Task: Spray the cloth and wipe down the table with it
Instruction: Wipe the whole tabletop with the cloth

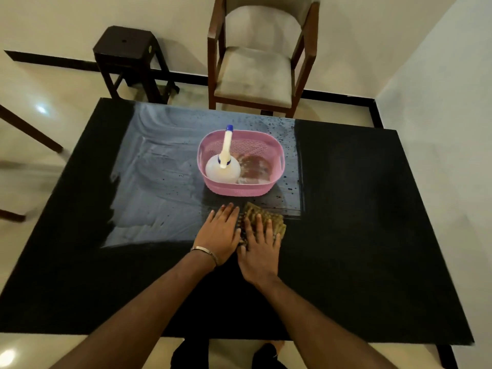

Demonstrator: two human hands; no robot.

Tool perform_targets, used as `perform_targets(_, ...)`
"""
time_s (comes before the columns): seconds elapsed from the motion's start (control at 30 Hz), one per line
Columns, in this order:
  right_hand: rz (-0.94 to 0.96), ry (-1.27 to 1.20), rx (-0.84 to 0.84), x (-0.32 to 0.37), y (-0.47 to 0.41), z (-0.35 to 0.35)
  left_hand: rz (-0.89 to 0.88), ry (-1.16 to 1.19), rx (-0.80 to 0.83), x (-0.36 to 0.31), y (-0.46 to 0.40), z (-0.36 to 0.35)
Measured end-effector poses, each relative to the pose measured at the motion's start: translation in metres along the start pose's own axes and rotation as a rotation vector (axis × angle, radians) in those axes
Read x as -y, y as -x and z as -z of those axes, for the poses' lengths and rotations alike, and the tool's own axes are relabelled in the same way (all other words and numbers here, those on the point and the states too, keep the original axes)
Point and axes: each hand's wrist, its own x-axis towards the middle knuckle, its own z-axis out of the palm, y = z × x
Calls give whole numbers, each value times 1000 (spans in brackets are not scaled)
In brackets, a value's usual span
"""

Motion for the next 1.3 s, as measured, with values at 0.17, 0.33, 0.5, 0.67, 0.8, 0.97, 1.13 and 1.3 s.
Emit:
perform_targets(0.17, 132, 28, 84, 109, -3, -29, 39, 23, 28, 65, 25, 23)
perform_targets(0.33, 281, 116, 134, 152, -3, -46, 104, 7, 12, 116, 49, 27)
perform_targets(0.5, 218, 122, 55, 86, -9, -23, 140, -34, -24, 134, 46, 26)
perform_targets(0.67, -208, 112, -69, -61, -13, 23, 177, -50, -40, 126, 30, 30)
perform_targets(0.8, -475, 40, -113, -147, -10, 55, 189, -58, -66, 124, 23, 32)
perform_targets(0.97, -580, -6, -147, -121, -25, 49, 221, -41, -114, 136, 25, 34)
perform_targets(1.13, -336, 64, -115, -16, -25, 13, 199, -31, -141, 168, 24, 41)
perform_targets(1.3, -45, 72, -29, 134, -13, -32, 158, -27, -157, 211, 29, 57)
